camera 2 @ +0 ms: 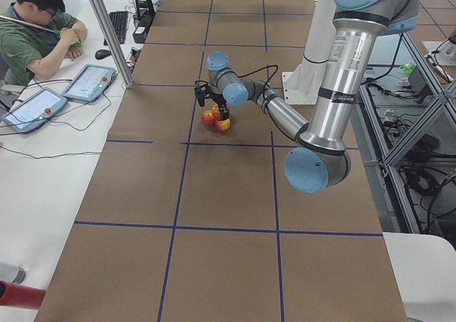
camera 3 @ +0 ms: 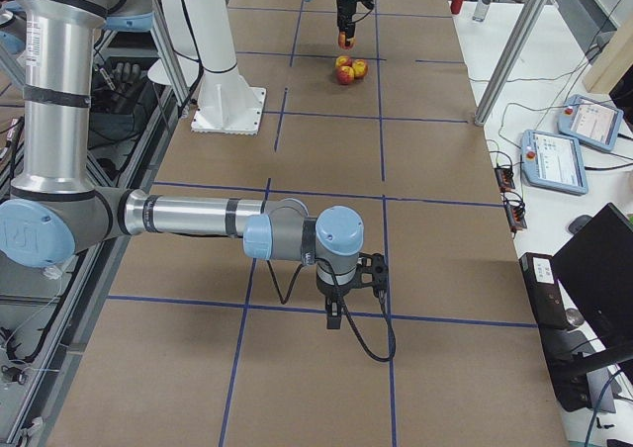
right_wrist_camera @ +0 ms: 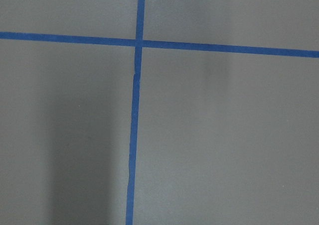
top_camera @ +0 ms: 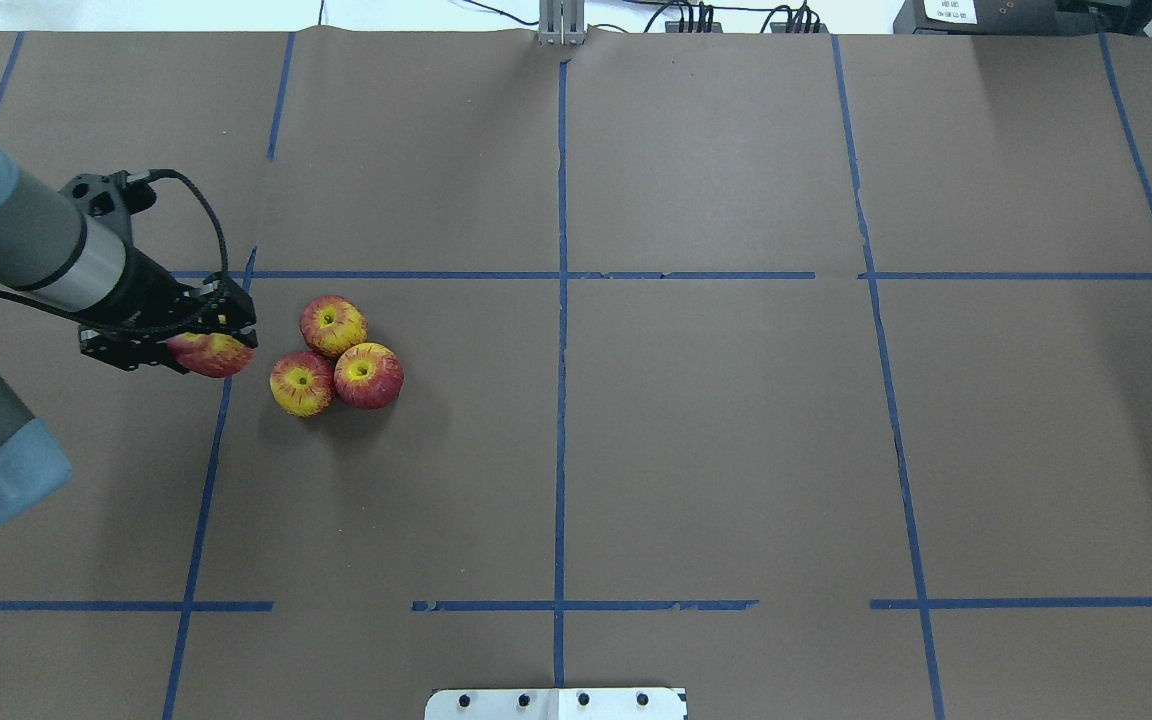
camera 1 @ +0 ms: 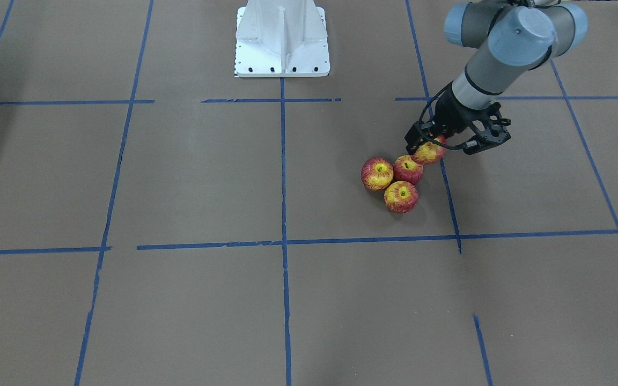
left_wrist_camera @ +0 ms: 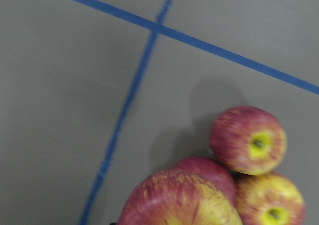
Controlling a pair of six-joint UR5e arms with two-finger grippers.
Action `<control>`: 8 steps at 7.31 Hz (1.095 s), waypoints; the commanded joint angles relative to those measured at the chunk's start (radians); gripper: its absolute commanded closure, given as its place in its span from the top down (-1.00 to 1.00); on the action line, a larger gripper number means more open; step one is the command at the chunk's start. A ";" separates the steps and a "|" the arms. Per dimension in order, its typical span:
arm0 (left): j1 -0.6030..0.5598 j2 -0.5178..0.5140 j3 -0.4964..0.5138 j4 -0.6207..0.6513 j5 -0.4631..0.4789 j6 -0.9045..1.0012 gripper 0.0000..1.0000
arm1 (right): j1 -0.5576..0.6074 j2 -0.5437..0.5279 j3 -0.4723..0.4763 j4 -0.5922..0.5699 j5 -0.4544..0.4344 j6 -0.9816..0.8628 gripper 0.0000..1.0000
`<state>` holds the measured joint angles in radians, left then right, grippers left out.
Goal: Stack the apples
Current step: 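Carry the apple with the left gripper over the three-apple cluster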
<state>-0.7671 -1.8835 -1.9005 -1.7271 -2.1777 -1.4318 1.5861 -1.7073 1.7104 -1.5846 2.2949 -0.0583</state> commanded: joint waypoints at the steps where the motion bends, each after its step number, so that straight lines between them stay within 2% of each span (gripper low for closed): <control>1: 0.022 -0.071 0.067 -0.002 0.013 -0.064 -0.75 | 0.000 0.000 0.000 0.000 0.000 0.000 1.00; 3: 0.022 -0.071 0.080 -0.008 0.027 -0.122 -0.76 | 0.000 0.000 0.000 0.000 0.000 0.000 1.00; 8: 0.026 -0.071 0.126 -0.025 0.033 -0.133 -0.70 | 0.000 0.000 0.000 0.000 0.000 0.000 1.00</control>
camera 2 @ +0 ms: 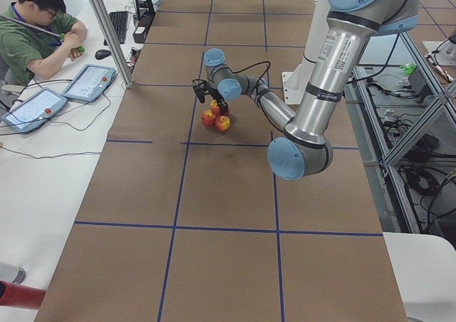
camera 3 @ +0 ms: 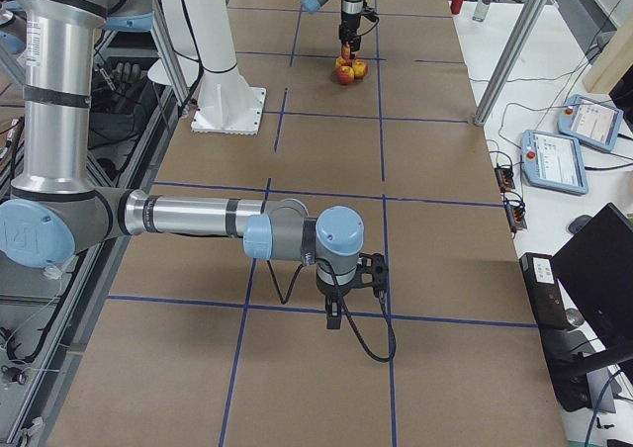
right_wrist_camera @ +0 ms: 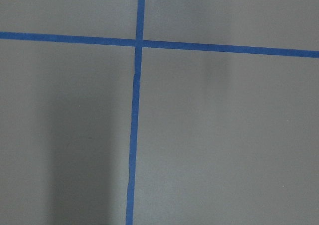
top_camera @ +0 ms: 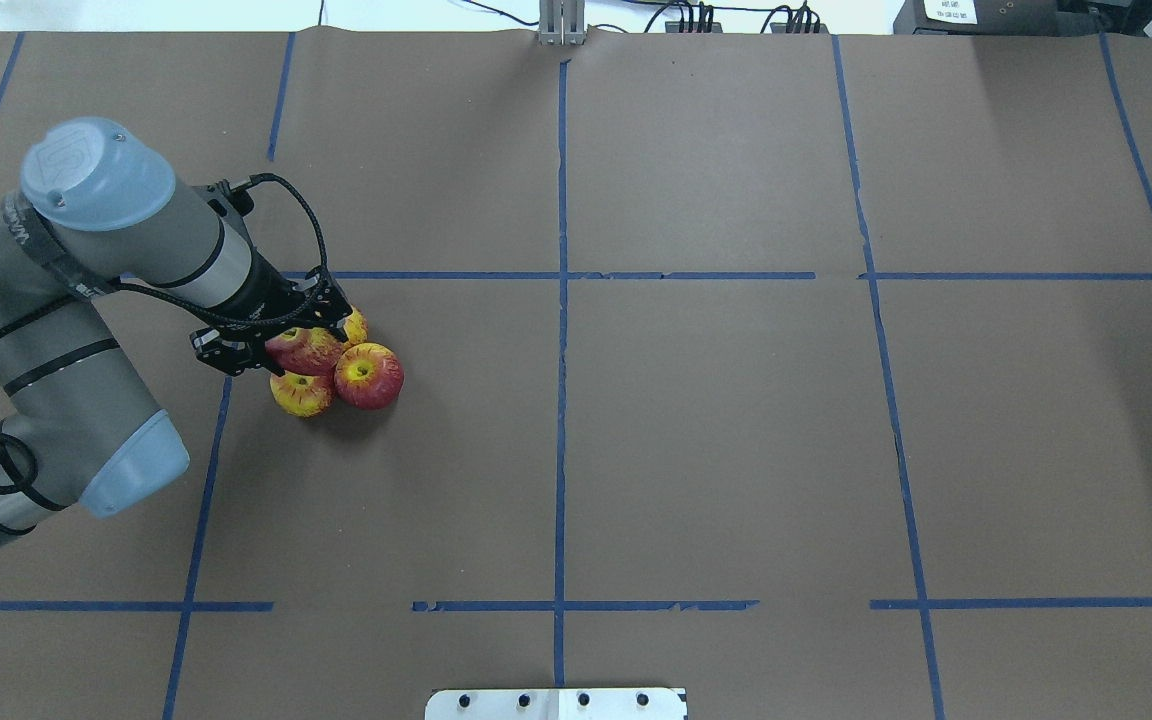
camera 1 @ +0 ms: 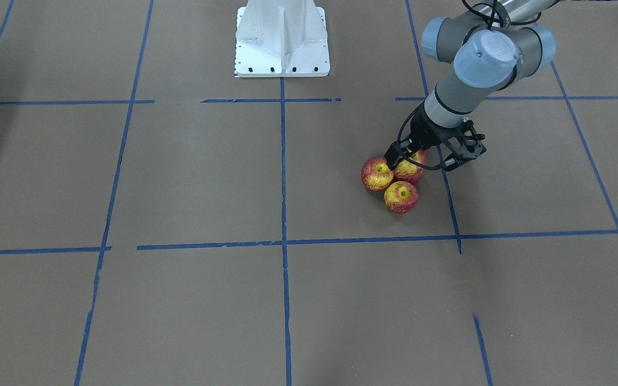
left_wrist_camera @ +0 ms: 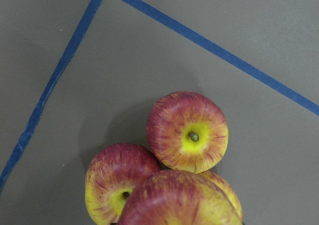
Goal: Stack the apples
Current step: 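Lower the apple onto the top of the cluster and open the left gripper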
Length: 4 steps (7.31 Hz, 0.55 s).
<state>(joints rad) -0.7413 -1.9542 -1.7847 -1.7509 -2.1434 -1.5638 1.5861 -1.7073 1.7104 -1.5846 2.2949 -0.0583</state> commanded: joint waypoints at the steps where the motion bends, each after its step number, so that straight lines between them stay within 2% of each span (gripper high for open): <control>1: 0.000 0.000 0.018 -0.018 0.000 -0.001 -0.63 | 0.000 0.000 0.000 0.000 0.000 0.000 1.00; 2: 0.002 -0.002 0.022 -0.019 -0.001 -0.001 -0.49 | 0.000 0.000 0.000 0.000 0.000 0.000 1.00; 4: 0.003 -0.002 0.022 -0.019 -0.001 0.001 -0.42 | 0.000 0.000 0.000 0.000 0.000 0.000 1.00</control>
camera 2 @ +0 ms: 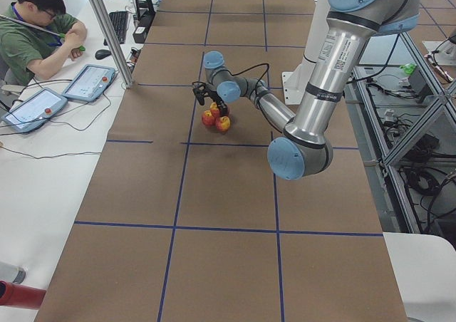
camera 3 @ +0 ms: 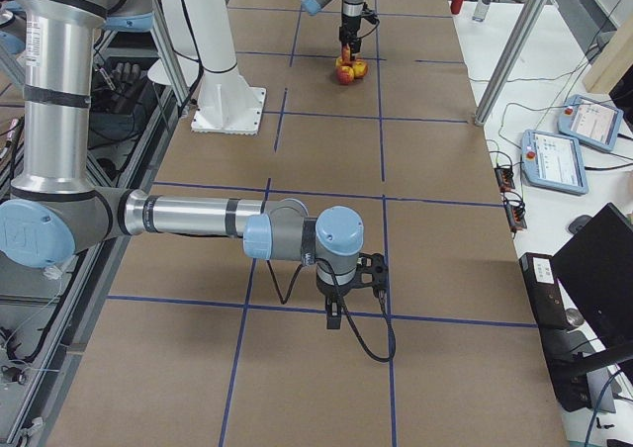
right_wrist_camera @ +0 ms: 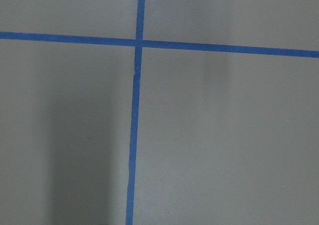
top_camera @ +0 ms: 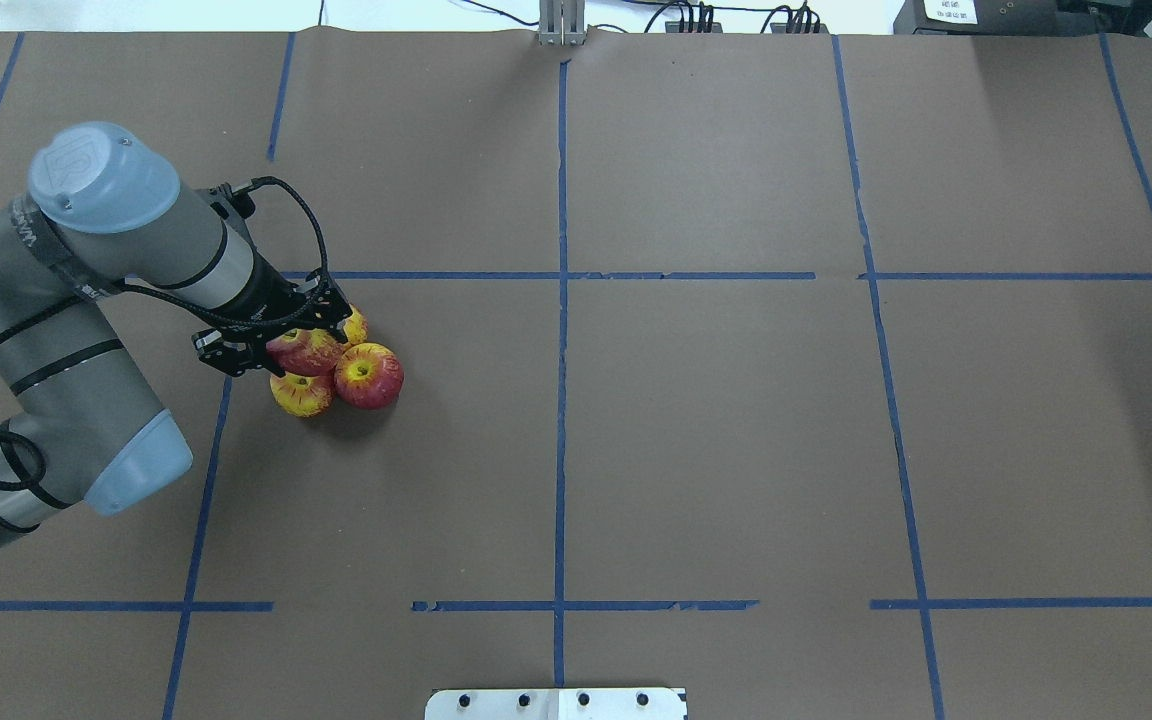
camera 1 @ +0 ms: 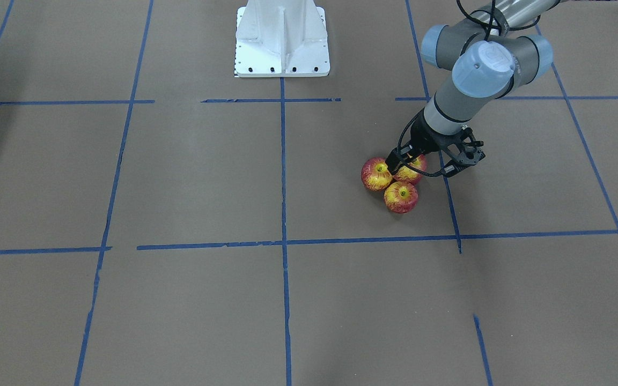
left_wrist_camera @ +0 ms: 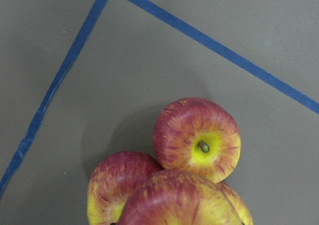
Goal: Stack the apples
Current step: 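Lower the apple onto the top of the cluster and open the left gripper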
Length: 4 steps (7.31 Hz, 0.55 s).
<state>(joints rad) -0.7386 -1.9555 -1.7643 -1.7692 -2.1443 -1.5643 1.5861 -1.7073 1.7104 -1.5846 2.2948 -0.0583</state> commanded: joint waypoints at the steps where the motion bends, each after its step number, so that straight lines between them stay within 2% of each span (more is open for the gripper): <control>1: 0.002 -0.005 0.002 -0.001 0.000 0.004 -0.42 | 0.000 0.000 0.000 0.000 0.000 0.000 1.00; 3: 0.002 -0.008 0.003 -0.001 0.000 0.004 -0.23 | 0.000 0.000 0.000 0.000 0.000 0.000 1.00; 4: 0.002 -0.011 0.003 -0.001 0.000 0.004 -0.20 | 0.000 0.000 0.000 0.000 0.000 0.000 1.00</control>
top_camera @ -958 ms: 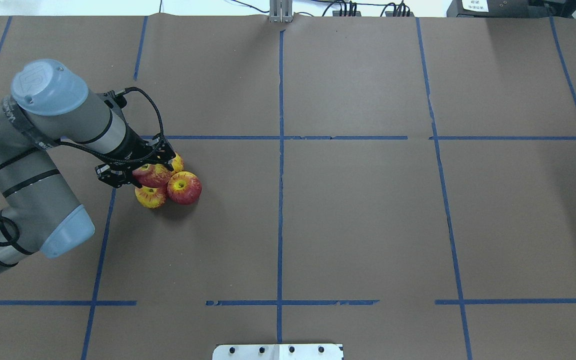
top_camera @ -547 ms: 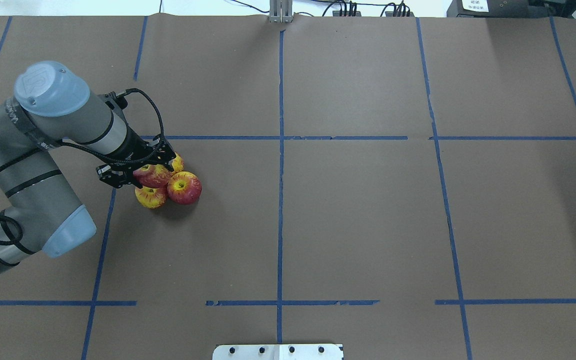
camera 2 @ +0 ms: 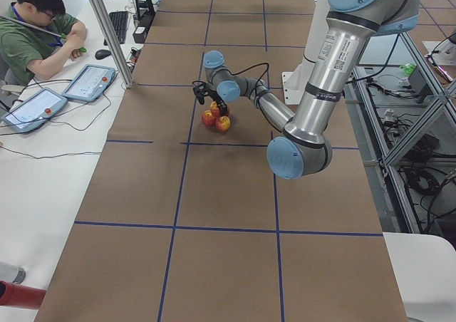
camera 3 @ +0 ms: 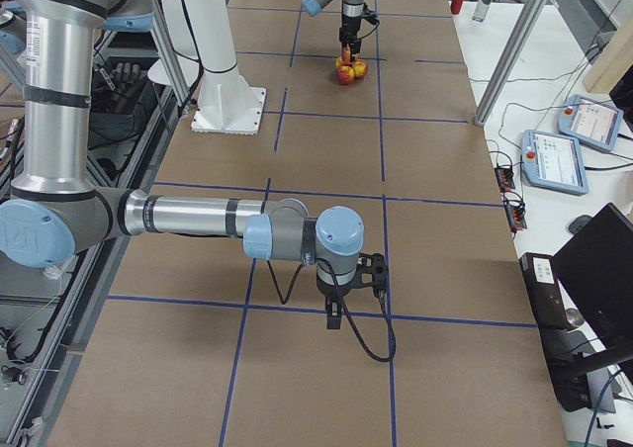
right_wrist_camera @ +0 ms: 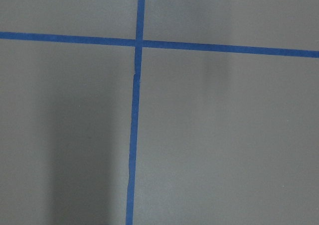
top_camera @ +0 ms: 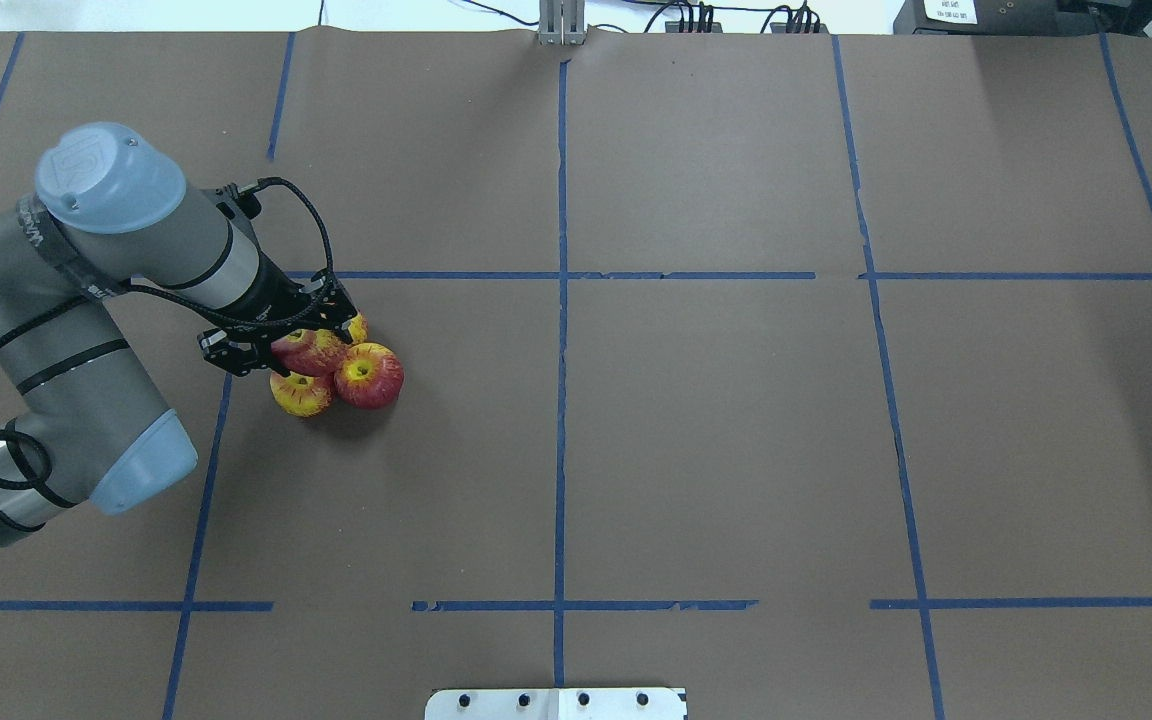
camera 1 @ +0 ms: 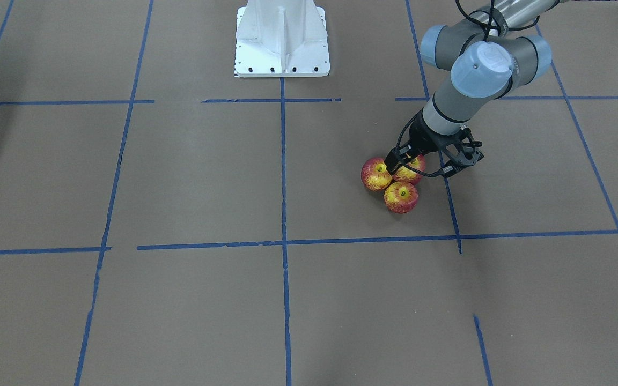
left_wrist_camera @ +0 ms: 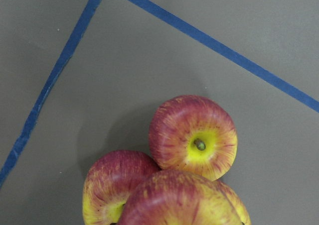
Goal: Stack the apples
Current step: 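Lower the apple onto the top of the cluster and open the left gripper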
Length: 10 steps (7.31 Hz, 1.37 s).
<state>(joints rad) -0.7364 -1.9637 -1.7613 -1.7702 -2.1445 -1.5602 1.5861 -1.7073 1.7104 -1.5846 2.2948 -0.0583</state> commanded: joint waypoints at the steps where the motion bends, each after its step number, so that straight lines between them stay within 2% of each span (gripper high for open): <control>1: 0.000 -0.003 0.000 0.000 0.000 0.000 -0.18 | 0.000 0.000 0.000 0.000 0.000 0.000 1.00; 2: 0.000 -0.006 0.012 0.000 0.002 -0.003 -0.06 | 0.000 0.000 0.000 0.000 0.000 0.000 1.00; 4: 0.000 -0.006 0.019 0.000 0.002 -0.003 0.01 | 0.000 0.000 0.000 0.000 0.000 0.000 1.00; 8: 0.000 -0.006 0.017 0.000 0.002 -0.003 0.55 | 0.000 0.000 0.000 0.000 0.000 0.000 1.00; 10: 0.000 -0.006 0.016 0.000 0.002 -0.003 0.60 | 0.000 0.000 0.000 0.000 0.000 0.000 1.00</control>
<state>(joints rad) -0.7363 -1.9696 -1.7446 -1.7702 -2.1430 -1.5631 1.5861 -1.7073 1.7104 -1.5846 2.2948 -0.0583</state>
